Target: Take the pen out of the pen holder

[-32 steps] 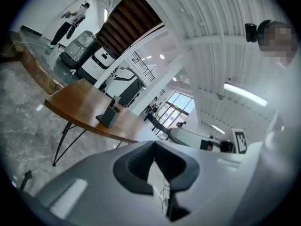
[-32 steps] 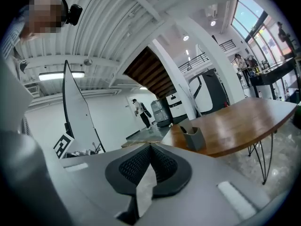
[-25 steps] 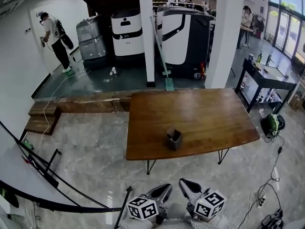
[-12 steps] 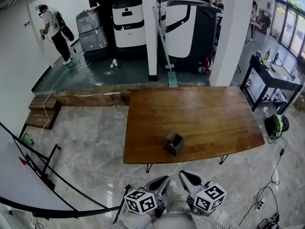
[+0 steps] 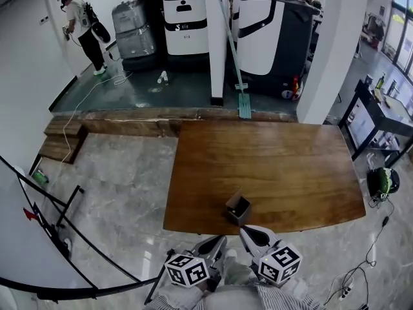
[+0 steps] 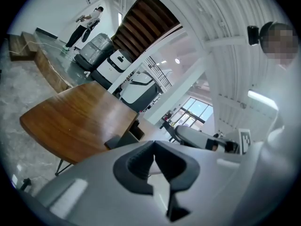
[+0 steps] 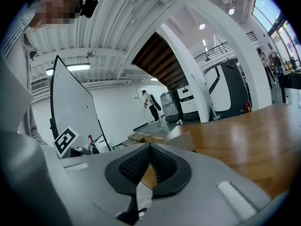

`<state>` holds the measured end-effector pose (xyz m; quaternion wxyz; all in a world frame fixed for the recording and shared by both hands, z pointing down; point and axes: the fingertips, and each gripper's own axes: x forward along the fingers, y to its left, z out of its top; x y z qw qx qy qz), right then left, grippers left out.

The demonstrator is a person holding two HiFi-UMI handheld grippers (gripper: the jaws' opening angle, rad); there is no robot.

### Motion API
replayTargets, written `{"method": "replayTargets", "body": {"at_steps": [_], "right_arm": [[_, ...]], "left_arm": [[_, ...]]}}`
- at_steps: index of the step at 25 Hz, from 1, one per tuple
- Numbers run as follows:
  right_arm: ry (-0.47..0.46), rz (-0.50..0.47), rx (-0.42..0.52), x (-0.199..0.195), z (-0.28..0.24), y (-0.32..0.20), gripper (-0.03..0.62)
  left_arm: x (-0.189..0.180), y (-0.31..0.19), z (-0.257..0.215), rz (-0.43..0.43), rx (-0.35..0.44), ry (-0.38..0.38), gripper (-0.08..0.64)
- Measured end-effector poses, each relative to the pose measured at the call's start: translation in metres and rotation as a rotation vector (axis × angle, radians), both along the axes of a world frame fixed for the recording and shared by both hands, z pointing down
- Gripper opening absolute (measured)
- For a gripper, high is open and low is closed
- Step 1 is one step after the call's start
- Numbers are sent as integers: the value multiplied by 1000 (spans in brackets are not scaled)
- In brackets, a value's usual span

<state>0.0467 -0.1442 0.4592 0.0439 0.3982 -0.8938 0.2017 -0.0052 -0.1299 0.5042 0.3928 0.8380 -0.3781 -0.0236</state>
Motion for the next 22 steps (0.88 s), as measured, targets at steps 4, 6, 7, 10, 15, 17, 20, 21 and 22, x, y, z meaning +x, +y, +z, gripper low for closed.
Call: {"method": "replayTargets", "body": {"at_steps": [4, 6, 7, 10, 15, 17, 20, 21, 22], "right_arm": [[19, -21, -57, 5, 12, -22, -1], [38, -32, -71, 6, 19, -30, 0], [48, -40, -79, 8, 23, -33, -2], [92, -68, -88, 12, 33, -38, -2], [129, -98, -76, 10, 40, -43, -2], [137, -113, -83, 7, 42, -45, -2], [146, -119, -93, 4, 47, -47, -2], [148, -118, -95, 3, 49, -48, -2], [150, -117, -97, 2, 50, -49, -2]], "left_arm": [[1, -22, 5, -36, -24, 2, 8], [0, -32, 7, -56, -26, 2, 8], [1, -37, 8, -69, -26, 4, 8], [6, -47, 14, -104, -23, 7, 8], [10, -53, 20, -112, -33, 2, 8], [8, -56, 22, -117, -44, 6, 8], [9, -56, 26, -117, -56, 7, 8], [9, -57, 27, -116, -57, 9, 8], [9, -59, 28, -111, -58, 11, 8]]}}
